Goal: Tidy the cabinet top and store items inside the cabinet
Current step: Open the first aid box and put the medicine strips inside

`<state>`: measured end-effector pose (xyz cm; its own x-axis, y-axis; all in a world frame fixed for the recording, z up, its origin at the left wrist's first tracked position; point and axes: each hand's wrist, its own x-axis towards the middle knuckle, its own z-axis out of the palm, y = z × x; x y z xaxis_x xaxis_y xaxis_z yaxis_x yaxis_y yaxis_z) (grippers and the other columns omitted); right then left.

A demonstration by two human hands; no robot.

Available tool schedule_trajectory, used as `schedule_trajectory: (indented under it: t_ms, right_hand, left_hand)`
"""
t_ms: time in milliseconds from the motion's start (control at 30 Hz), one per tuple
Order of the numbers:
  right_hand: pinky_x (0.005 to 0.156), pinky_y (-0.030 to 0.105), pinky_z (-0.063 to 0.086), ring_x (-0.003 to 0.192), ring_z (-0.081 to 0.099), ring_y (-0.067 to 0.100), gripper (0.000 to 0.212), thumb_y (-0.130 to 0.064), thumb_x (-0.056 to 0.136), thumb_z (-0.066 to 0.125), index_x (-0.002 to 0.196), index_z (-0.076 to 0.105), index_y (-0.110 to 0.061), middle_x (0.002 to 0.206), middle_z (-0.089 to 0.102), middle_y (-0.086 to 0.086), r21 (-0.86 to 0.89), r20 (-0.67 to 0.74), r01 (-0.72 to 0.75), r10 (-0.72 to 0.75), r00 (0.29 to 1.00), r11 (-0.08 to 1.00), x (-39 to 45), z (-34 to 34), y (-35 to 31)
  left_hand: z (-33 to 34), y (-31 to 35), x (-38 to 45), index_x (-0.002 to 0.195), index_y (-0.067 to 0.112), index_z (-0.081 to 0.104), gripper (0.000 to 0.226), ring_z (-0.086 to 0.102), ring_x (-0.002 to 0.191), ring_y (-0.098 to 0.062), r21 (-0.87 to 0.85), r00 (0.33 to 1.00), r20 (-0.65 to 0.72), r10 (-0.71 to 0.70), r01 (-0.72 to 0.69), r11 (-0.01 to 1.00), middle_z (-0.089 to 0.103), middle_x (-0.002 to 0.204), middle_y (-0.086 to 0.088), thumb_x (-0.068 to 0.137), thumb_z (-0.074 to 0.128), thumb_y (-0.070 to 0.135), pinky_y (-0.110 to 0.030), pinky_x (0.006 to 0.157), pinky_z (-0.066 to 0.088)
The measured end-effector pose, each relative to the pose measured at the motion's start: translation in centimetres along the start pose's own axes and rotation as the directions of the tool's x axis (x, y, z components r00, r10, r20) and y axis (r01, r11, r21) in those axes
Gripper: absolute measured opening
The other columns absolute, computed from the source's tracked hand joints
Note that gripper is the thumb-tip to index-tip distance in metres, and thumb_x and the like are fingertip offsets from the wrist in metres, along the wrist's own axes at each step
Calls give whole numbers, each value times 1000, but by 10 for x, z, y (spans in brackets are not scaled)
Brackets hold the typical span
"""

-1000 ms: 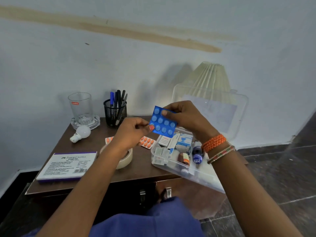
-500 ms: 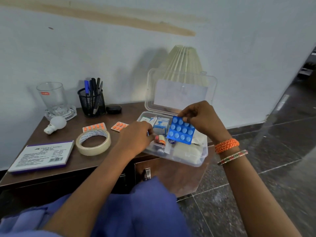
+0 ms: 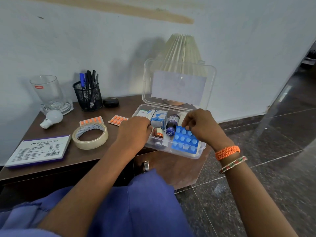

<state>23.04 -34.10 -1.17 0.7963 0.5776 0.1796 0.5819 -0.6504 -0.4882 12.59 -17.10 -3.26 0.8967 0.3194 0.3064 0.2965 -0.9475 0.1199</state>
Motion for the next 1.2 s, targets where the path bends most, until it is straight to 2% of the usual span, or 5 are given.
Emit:
schedule_trajectory:
  t_ms: [267,567,767,967,1200]
  right_hand:
    - [71,22,44,77,57,14,27,9,79,52,84,73,-8,88,70,7,-96,-37,-2,-1,999,995,-4,7,6]
    - [81,39,55,88,63,25,25,3,80,53,86,69,-15,98,67,11,-163,-41,-17,11,999,986,-7,16,6]
    - [83,37,54,87,64,22,26,3,81,55,88,74,-12,96,68,8,-87,-106,56,-65,992,995,1,7,-30]
    - [84,38,53,90,63,27,25,0,82,52,91,71,-13,100,65,12,-79,-92,202,-209,974,976,36,23,-96]
    - [87,38,48,104,58,38,28,-3,86,53,113,61,-5,116,56,19,-195,60,303,-297,953,933,80,60,-173]
  left_hand:
    - [-3,2,-1,104,18,63,29,58,100,-20,-10,1000,0,-12,12,1000,65,109,-4,97,40,34,-29,71,35]
    - [-6,1,-4,105,18,64,28,58,100,-19,-39,1000,-25,-13,12,999,65,108,-4,97,42,34,-27,69,34]
    - [-18,-13,-6,90,16,65,26,60,86,-23,-58,983,-181,-26,16,998,69,91,-3,94,45,33,-29,66,31]
    - [-41,-57,-9,86,15,66,26,61,80,-24,-206,949,-240,-203,155,966,67,79,-3,93,48,33,-33,67,46]
    - [-65,-133,-17,89,13,68,25,61,81,-30,-350,848,-210,-486,399,847,64,78,-6,92,50,30,-34,69,46]
